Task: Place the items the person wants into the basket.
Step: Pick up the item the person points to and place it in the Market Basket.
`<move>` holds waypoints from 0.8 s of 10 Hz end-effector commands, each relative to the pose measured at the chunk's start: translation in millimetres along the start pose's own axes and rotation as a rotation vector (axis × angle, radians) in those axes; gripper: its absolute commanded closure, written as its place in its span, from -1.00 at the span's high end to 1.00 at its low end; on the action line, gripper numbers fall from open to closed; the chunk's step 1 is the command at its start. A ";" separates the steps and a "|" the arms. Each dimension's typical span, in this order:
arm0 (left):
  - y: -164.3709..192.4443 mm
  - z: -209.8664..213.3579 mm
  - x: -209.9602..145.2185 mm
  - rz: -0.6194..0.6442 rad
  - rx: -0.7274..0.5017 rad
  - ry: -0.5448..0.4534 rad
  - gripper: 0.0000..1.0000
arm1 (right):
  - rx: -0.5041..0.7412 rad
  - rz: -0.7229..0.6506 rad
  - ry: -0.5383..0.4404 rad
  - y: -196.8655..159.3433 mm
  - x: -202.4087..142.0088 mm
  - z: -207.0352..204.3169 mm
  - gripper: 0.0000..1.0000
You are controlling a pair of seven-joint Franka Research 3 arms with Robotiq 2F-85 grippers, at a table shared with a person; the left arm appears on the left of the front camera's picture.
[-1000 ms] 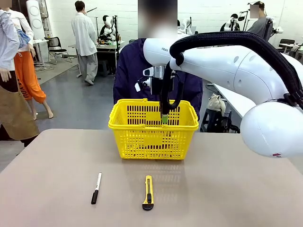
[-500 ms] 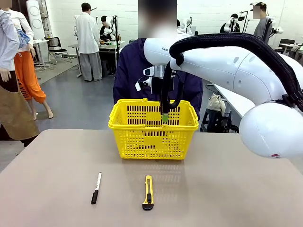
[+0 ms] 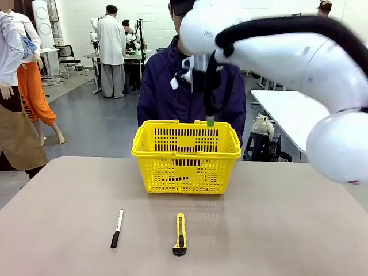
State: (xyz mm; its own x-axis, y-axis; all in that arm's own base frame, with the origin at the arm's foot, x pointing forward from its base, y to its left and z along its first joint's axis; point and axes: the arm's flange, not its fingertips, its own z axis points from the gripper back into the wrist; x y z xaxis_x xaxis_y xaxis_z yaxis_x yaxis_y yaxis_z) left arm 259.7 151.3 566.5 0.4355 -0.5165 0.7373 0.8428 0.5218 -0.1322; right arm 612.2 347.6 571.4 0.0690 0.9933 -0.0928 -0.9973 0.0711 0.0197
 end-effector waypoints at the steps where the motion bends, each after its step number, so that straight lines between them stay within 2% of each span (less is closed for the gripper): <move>1: 0.8 2.5 -1.0 -0.017 -0.010 -0.016 1.00 | -0.038 -0.170 0.116 84.0 -66.6 7.4 1.00; 2: 0.8 2.5 -1.0 -0.017 -0.010 -0.016 1.00 | -0.076 -0.270 0.125 121.2 -100.4 8.3 1.00; 4: 0.8 2.5 -1.0 -0.017 -0.010 -0.016 1.00 | -0.104 -0.423 0.076 177.5 -150.5 -1.9 1.00; 6: 0.8 2.5 -1.0 -0.017 -0.010 -0.016 1.00 | -0.104 -0.544 0.017 214.2 -184.1 -13.9 1.00; 8: 0.8 2.5 -1.0 -0.017 -0.010 -0.016 1.00 | -0.136 -0.624 -0.052 235.7 -207.1 -15.0 1.00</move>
State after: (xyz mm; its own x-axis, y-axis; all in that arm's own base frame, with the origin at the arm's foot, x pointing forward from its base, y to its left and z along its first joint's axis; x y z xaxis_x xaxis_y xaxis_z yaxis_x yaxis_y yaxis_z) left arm 260.1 151.3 566.4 0.4374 -0.5168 0.7360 0.8420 0.5228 -0.1333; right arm 425.2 184.5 648.0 0.6226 0.7799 -0.0637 -0.7814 0.6153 -0.1039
